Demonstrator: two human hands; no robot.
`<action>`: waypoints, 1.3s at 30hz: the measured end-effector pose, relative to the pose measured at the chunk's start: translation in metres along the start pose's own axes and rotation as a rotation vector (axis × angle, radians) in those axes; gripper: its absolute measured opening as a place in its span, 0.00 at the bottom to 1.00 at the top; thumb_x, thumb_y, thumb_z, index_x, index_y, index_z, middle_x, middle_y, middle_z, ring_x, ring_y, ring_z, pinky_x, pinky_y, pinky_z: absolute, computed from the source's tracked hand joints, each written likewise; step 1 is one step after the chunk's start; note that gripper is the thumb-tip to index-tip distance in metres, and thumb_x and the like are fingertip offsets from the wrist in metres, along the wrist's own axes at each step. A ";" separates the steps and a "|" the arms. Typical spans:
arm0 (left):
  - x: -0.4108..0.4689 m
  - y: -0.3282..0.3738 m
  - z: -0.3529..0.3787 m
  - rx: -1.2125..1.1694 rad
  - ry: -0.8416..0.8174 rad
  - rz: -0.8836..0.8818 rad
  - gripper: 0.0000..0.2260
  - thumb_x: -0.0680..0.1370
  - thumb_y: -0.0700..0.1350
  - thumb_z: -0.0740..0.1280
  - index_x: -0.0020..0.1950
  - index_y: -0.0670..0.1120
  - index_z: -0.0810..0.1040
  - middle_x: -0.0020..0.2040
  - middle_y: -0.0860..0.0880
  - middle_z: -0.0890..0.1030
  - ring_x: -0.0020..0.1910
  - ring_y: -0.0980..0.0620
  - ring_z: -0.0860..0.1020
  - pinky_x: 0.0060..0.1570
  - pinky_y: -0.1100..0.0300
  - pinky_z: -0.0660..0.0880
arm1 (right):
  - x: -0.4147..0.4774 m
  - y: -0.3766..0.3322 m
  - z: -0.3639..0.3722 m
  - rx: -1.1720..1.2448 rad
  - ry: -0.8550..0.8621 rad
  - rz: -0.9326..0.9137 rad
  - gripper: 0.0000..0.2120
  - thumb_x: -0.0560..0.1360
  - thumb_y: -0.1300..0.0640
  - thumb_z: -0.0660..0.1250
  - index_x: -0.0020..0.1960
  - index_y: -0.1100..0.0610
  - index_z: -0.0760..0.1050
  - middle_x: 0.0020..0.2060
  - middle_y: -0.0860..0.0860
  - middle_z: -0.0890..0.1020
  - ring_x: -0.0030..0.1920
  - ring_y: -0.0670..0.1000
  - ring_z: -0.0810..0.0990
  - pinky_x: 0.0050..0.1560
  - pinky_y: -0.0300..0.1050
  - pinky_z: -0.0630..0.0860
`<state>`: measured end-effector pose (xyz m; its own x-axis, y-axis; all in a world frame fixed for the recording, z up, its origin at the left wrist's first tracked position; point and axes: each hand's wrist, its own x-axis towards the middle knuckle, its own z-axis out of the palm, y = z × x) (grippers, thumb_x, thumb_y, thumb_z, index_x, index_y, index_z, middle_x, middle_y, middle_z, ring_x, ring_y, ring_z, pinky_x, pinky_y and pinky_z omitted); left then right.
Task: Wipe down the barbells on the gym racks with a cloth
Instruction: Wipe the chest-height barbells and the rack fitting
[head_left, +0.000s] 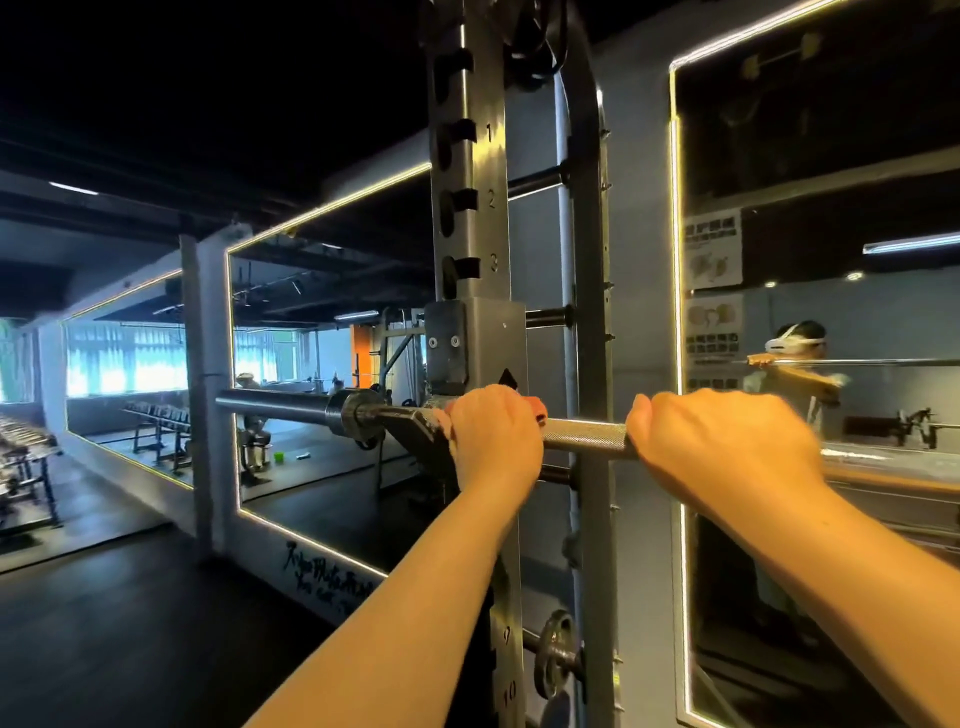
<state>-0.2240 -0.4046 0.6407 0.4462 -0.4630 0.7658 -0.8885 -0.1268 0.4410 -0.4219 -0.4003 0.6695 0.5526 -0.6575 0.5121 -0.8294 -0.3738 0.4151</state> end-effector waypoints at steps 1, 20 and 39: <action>-0.006 0.007 0.002 0.004 -0.025 -0.005 0.08 0.83 0.45 0.62 0.49 0.46 0.80 0.45 0.48 0.78 0.52 0.45 0.77 0.55 0.52 0.74 | 0.002 0.000 0.001 0.007 -0.017 0.008 0.10 0.83 0.52 0.54 0.61 0.55 0.68 0.41 0.52 0.75 0.39 0.55 0.78 0.39 0.52 0.77; -0.021 -0.029 -0.008 0.161 -0.102 0.384 0.15 0.80 0.48 0.52 0.52 0.46 0.78 0.54 0.47 0.76 0.55 0.46 0.70 0.64 0.45 0.68 | 0.005 0.002 0.006 -0.072 -0.050 -0.048 0.17 0.81 0.49 0.64 0.65 0.53 0.63 0.41 0.52 0.73 0.42 0.54 0.79 0.45 0.53 0.81; 0.035 -0.143 -0.050 -0.064 -0.114 0.188 0.16 0.83 0.46 0.52 0.46 0.48 0.77 0.44 0.50 0.79 0.47 0.49 0.75 0.67 0.45 0.69 | 0.107 -0.140 0.005 0.437 0.080 -0.304 0.23 0.83 0.54 0.61 0.76 0.56 0.61 0.68 0.55 0.73 0.65 0.57 0.75 0.62 0.53 0.76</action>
<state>-0.0763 -0.3591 0.6277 0.2551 -0.5695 0.7814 -0.9446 0.0258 0.3272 -0.2467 -0.4217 0.6625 0.7635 -0.4320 0.4801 -0.5785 -0.7880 0.2109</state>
